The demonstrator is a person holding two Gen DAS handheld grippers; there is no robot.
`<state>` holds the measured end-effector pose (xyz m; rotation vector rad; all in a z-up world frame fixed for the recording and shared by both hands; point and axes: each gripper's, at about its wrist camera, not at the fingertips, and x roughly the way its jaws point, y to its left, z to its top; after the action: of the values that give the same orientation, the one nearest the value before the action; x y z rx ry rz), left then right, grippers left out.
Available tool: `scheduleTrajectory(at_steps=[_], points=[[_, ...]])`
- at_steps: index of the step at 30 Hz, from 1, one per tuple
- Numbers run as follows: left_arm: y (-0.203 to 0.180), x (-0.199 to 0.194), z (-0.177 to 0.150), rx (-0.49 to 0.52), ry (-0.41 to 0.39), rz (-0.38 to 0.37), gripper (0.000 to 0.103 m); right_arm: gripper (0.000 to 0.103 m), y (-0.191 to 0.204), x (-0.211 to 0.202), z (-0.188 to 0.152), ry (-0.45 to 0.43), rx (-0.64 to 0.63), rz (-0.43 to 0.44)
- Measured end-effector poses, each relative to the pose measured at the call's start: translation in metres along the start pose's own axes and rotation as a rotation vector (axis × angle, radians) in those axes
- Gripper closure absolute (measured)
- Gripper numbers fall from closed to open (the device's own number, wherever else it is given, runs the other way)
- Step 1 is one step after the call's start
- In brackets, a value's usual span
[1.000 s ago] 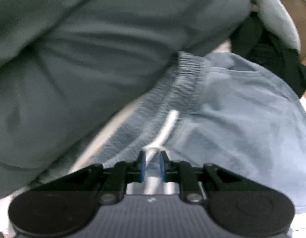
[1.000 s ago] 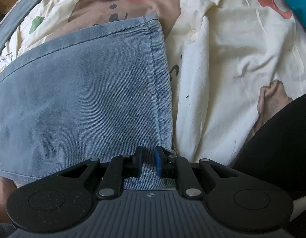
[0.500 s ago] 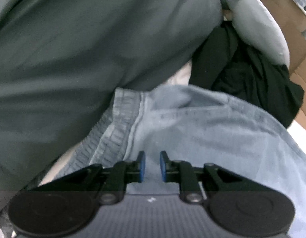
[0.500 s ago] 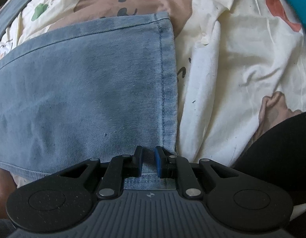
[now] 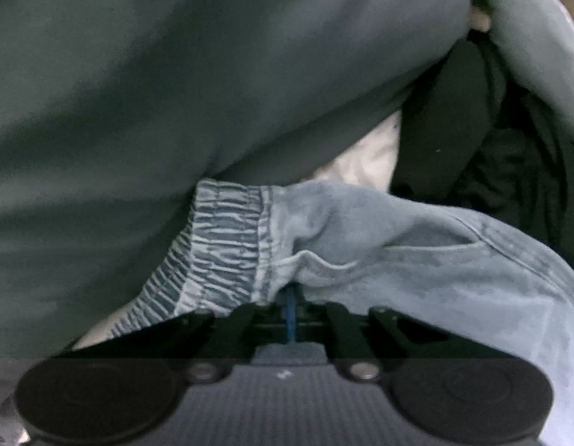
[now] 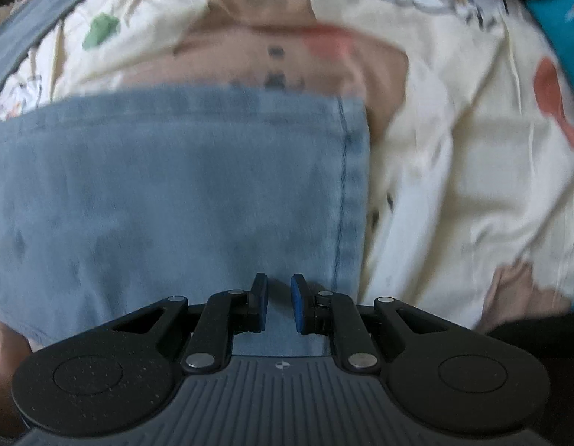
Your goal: Fold clothes
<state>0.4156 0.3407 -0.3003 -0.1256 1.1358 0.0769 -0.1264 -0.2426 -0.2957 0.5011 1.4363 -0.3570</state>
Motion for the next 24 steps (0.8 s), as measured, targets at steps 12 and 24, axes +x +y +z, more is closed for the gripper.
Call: scheduleTrajectory(at_steps=[12, 24], points=[[-0.011, -0.02, 0.013, 0.078, 0.022, 0.025, 0.099, 0.083, -0.007, 0.028, 0.007, -0.032, 0.021, 0.008], [-0.012, -0.01, 0.024, 0.173, 0.025, 0.081, 0.08, 0.082, -0.014, 0.04, -0.001, -0.011, 0.052, 0.022]])
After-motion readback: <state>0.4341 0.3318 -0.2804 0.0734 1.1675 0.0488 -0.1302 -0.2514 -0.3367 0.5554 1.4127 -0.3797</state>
